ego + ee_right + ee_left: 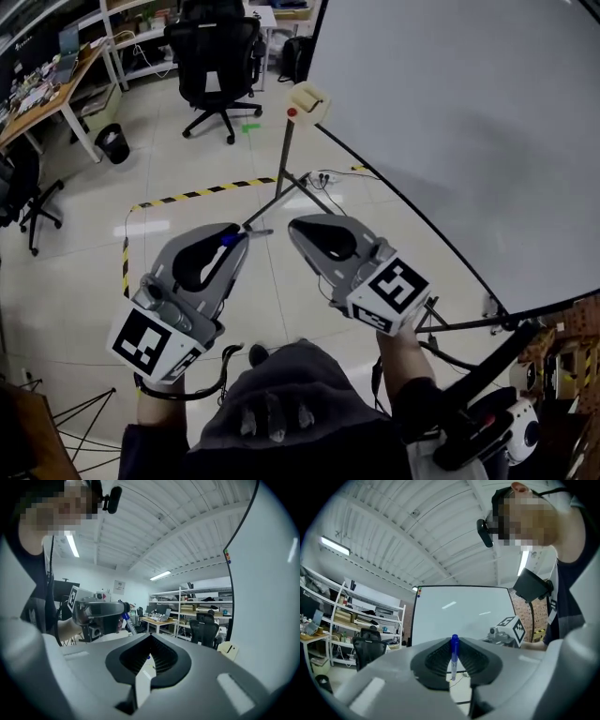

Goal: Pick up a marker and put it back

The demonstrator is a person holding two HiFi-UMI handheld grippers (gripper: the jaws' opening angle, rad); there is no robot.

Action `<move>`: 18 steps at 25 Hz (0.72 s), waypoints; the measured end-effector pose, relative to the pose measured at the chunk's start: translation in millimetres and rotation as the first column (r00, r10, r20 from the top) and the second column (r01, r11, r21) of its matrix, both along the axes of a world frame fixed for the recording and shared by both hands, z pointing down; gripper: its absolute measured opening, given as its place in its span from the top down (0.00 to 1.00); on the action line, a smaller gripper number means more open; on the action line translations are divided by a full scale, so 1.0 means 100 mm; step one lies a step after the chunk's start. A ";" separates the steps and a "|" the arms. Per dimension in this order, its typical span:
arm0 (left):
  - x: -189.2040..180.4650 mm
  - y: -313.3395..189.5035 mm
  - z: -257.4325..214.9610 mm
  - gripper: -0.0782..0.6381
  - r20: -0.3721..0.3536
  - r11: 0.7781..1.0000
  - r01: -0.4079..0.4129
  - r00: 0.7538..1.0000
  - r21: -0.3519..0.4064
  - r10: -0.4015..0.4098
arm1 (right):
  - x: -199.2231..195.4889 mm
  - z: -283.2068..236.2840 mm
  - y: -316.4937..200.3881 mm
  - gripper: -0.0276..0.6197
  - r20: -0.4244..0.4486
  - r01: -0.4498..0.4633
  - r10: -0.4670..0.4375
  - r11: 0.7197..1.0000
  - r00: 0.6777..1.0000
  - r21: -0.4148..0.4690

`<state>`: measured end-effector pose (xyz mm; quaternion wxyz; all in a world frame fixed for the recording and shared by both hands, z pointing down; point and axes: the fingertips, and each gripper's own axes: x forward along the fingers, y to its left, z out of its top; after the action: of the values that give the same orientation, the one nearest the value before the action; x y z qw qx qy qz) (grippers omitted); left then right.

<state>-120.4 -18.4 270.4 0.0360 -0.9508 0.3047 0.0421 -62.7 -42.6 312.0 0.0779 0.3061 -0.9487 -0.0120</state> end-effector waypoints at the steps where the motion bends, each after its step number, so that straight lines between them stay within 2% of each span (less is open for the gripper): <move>1: 0.04 0.07 -0.01 0.82 -0.003 1.000 0.001 1.000 -0.001 -0.001 | 0.04 -0.02 0.07 0.96 -0.001 -0.003 0.003 1.000 1.000 0.003; 8: 0.48 0.56 -0.04 0.82 0.004 1.000 -0.008 1.000 -0.020 0.008 | 0.53 -0.08 0.60 0.96 0.028 -0.015 0.015 1.000 1.000 0.009; 13: 1.00 1.00 -0.03 0.82 0.017 1.000 -0.010 1.000 -0.019 0.010 | 1.10 0.04 1.06 0.96 0.047 -0.032 0.033 0.999 0.998 -0.020; 18: 1.53 1.50 -0.04 0.82 0.042 1.000 0.014 0.999 0.001 -0.014 | 1.70 0.03 1.60 0.96 0.062 -0.047 0.048 0.999 0.997 -0.006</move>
<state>32.1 131.4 266.3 0.0428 -0.9494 0.3105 0.0219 107.5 117.8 314.6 0.0494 0.3286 -0.9432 0.0013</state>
